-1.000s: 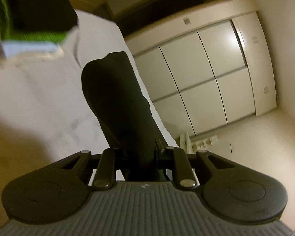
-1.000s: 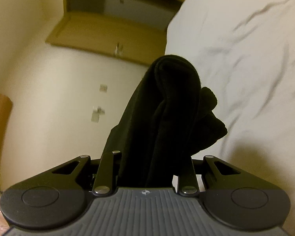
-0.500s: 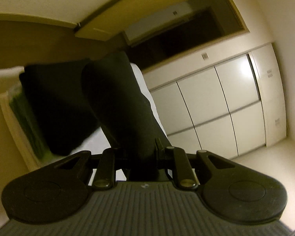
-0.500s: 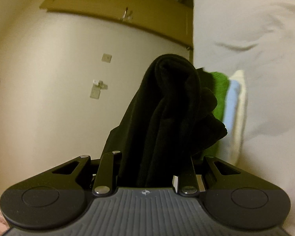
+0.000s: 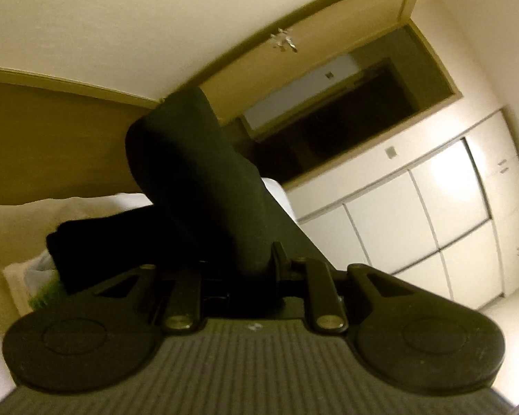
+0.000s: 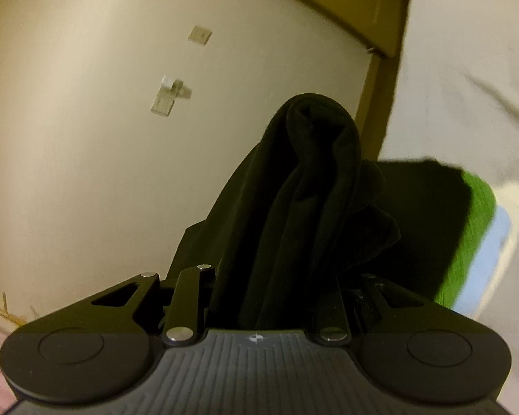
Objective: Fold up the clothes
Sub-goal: 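Lift the folded sweatpants with both grippers and carry it toward the towel stack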
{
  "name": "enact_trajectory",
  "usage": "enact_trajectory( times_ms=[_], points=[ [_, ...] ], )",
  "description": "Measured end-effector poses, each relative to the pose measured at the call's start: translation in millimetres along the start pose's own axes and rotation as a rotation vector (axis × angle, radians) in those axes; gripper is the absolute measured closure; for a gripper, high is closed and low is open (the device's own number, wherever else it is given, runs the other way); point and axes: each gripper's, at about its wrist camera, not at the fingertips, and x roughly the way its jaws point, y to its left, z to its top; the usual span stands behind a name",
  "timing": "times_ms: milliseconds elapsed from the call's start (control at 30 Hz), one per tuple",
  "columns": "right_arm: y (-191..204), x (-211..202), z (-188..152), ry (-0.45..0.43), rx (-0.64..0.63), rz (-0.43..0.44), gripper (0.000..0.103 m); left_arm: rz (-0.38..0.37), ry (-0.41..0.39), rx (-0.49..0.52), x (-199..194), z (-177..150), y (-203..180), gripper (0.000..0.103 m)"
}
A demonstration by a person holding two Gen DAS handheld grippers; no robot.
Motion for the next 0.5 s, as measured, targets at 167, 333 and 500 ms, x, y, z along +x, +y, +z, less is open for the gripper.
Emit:
enact_trajectory(
  times_ms=[167,333,500],
  points=[
    [-43.1,28.5,7.2,0.034,0.116,-0.128,0.046,0.140,0.089,-0.024,32.9,-24.2,34.1,0.078],
    [-62.7,5.7,-4.9,-0.037,0.229,-0.093,0.028,0.131,0.121,-0.053,27.5,-17.5,38.4,0.076],
    [-54.9,-29.2,-15.3,-0.103,0.229,-0.128,0.015,0.146,0.144,-0.020,27.4,-4.3,31.3,0.076]
  ],
)
